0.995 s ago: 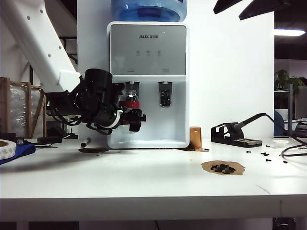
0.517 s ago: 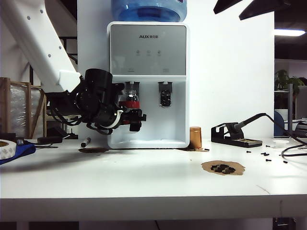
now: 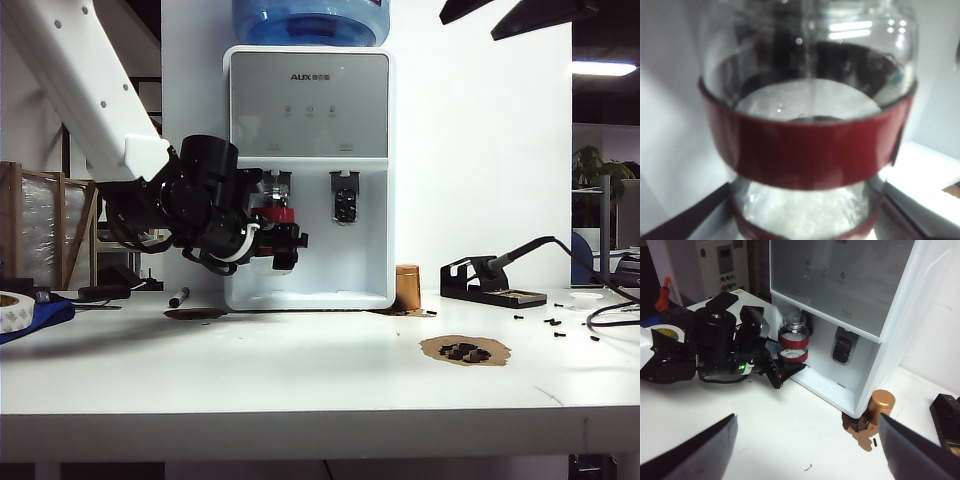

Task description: Pick up the water bottle with two loops of red belts, then reach the front water dispenser and gently press the gray-black baffle horizontally to get a little water.

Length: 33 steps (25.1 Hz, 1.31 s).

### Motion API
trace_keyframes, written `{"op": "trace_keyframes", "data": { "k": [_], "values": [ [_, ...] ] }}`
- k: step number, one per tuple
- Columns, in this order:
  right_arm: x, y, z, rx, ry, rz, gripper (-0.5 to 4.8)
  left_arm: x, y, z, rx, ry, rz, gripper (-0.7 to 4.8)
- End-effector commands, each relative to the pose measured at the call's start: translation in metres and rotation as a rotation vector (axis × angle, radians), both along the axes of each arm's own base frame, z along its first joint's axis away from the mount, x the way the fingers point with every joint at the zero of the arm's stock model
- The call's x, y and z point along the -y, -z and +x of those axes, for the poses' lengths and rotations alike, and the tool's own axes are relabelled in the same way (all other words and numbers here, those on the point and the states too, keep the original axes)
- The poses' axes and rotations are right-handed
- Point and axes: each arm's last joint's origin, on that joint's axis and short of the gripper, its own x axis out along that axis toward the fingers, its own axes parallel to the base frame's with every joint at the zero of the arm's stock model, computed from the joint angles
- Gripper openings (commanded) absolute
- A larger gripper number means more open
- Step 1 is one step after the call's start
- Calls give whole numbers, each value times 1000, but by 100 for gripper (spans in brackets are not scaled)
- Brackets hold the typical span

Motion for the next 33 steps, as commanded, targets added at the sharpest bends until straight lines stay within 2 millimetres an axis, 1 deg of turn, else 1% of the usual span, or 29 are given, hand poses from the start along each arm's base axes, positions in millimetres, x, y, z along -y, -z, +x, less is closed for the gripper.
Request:
{"op": "trace_keyframes", "data": {
  "k": [1, 10, 13, 19, 22, 24, 29, 33],
  "values": [
    [0, -2, 0, 3, -5, 6, 479, -3, -13, 1, 33, -5, -17, -4],
    [0, -1, -1, -7, -5, 4, 479, -11, -8, -15, 8, 16, -14, -4],
    [-1, -2, -2, -9, -31, 15, 479, -14, -10, -24, 31, 31, -25, -4],
    [-1, -5, -5, -14, -42, 44, 479, -20, -10, -45, 23, 80, -38, -4],
    [-2, -8, -11, -10, -125, 76, 479, -28, -2, -74, 20, 153, -48, -4],
    [-2, -8, -12, -19, -155, 86, 479, -32, 1, -87, 15, 169, -47, -4],
    [-3, -6, -14, -50, -205, 102, 479, -39, 5, -110, 27, 201, -57, -4],
    [-3, -5, -15, -73, -227, 108, 479, -40, 10, -122, 2, 260, -62, -4]
  ]
}}
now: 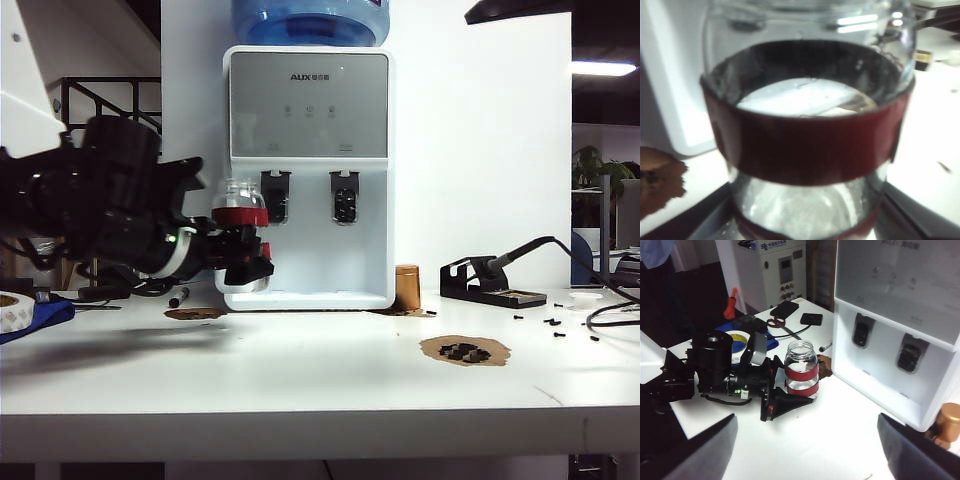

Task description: Pick up the water bottle with two loops of red belts, then reach the front water dispenser and gently press the gray-black baffle horizontally to get a little water.

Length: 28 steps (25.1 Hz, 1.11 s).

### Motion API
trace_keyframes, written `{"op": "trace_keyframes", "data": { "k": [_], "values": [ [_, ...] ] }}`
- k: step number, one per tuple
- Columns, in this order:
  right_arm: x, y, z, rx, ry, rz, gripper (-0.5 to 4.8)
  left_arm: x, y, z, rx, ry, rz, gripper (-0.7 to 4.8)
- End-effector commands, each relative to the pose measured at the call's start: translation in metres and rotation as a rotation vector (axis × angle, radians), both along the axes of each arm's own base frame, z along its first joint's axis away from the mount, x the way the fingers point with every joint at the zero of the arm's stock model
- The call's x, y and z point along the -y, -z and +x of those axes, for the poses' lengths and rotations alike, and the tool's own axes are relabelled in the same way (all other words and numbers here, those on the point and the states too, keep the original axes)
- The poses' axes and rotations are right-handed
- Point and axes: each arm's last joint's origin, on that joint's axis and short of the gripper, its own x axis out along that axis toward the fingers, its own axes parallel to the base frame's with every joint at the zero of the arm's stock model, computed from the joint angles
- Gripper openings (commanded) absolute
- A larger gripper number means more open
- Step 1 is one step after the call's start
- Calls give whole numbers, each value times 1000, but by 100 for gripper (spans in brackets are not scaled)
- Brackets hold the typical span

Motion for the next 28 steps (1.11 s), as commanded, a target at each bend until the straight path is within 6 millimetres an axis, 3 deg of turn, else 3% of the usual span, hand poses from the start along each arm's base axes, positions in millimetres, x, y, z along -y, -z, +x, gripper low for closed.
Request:
{"op": "trace_keyframes", "data": {
  "k": [1, 9, 17, 28],
  "values": [
    [0, -2, -3, -13, -38, 17, 479, 3, -3, -9, 27, 55, -11, -4],
    [-2, -1, -6, -29, -132, 48, 479, -2, 7, -30, 40, 141, -20, -4],
    [-1, 1, -6, -42, -97, 28, 479, -8, 25, -54, 16, 226, 29, -4],
    [-1, 2, -6, -51, -100, 18, 479, -6, 37, -72, 2, 272, 98, -4]
  ]
}}
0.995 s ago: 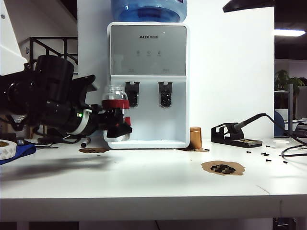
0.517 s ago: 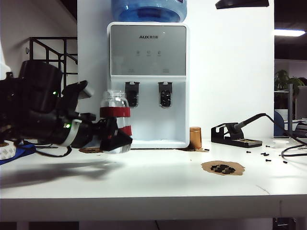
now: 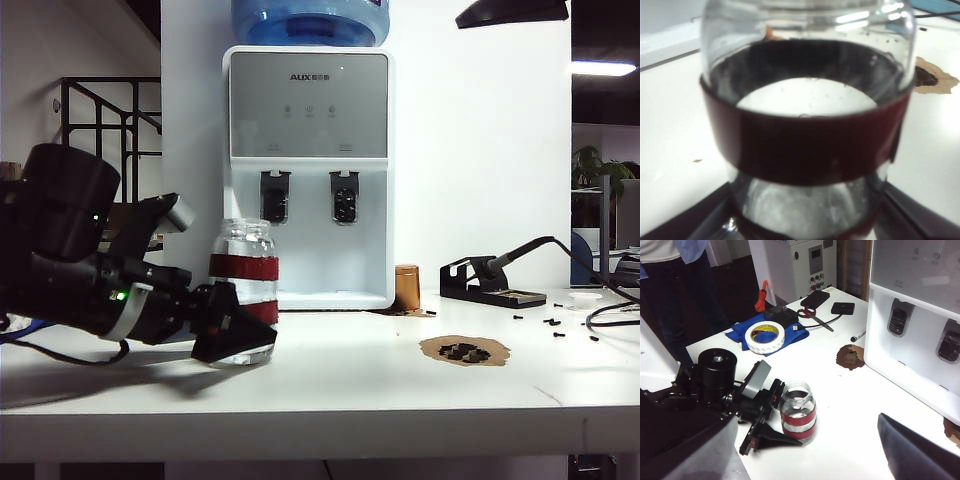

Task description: Pick up the water bottle with two loops of red belts, then reach the front water dispenser and gently press the gray-black baffle horizontally to get a little water.

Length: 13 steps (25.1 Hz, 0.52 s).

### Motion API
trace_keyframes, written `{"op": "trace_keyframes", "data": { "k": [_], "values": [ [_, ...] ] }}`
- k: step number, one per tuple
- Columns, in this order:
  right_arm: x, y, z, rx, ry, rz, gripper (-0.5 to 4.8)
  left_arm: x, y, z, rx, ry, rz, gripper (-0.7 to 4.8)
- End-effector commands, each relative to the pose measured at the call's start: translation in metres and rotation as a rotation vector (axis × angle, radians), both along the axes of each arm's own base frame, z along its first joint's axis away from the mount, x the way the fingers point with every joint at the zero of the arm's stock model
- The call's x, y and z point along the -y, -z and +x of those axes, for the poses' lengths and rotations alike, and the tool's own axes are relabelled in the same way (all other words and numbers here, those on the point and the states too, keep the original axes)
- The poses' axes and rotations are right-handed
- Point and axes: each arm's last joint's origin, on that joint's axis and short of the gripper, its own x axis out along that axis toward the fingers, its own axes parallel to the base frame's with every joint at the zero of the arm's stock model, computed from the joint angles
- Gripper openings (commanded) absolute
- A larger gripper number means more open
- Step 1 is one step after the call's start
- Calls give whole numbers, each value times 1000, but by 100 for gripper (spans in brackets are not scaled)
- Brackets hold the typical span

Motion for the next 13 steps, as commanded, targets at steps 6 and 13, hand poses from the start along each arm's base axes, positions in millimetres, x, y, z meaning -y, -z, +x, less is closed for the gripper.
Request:
{"op": "trace_keyframes", "data": {
  "k": [6, 13],
  "values": [
    [0, -3, -1, 19, -2, 1, 479, 0, -4, 0, 34, 12, 5, -4],
    [0, -3, -1, 21, -2, 0, 479, 0, 0, -1, 7, 14, 20, -4]
  ]
}}
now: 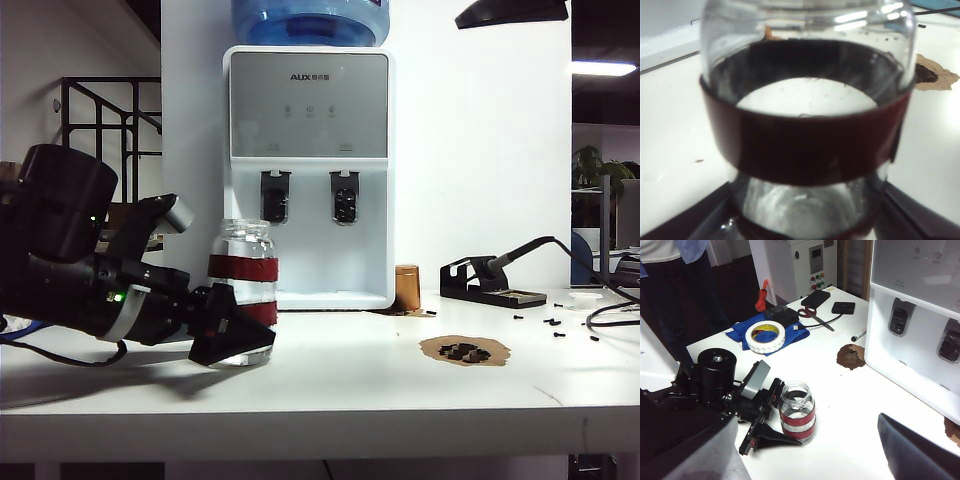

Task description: Pick up the water bottle with two loops of red belts, then reach the front water dispenser and gently press the gray-black baffle horizontally to get a little water.

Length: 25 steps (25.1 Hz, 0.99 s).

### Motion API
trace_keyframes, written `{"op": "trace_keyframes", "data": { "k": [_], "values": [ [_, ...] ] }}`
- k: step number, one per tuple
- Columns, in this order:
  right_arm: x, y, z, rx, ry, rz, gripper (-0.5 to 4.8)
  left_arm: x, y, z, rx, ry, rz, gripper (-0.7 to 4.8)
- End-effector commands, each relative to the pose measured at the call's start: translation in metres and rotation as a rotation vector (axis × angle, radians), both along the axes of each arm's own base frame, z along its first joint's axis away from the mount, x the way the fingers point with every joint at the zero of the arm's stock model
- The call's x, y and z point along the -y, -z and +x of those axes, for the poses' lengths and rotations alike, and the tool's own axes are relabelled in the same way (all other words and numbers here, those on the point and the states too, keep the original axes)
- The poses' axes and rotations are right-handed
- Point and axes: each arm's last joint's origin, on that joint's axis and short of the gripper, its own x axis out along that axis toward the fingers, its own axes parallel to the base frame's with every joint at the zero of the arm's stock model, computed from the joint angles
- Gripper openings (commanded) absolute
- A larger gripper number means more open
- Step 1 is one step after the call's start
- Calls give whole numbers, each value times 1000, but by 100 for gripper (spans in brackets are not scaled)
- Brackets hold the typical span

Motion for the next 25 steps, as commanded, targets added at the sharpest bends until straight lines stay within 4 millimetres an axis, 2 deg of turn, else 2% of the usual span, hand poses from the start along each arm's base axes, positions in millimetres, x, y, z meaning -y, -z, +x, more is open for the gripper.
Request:
{"op": "trace_keyframes", "data": {
  "k": [1, 18, 20, 22, 23, 25],
  "values": [
    [0, -4, -1, 24, -3, -1, 479, 0, 2, -1, -14, 7, 11, -4],
    [0, -4, -1, 25, -3, 0, 479, -1, 12, -3, -39, 24, 67, -1],
    [0, -4, -1, 25, -3, 0, 479, -1, 13, -3, -51, 22, 72, 53],
    [0, -4, -1, 25, -3, 0, 479, -2, 14, -4, -63, 18, 79, 172],
    [0, -4, -1, 25, -3, 0, 479, -2, 15, -4, -68, 18, 81, 206],
    [0, -4, -1, 25, -3, 0, 479, -2, 15, -4, -75, 18, 84, 226]
  ]
}}
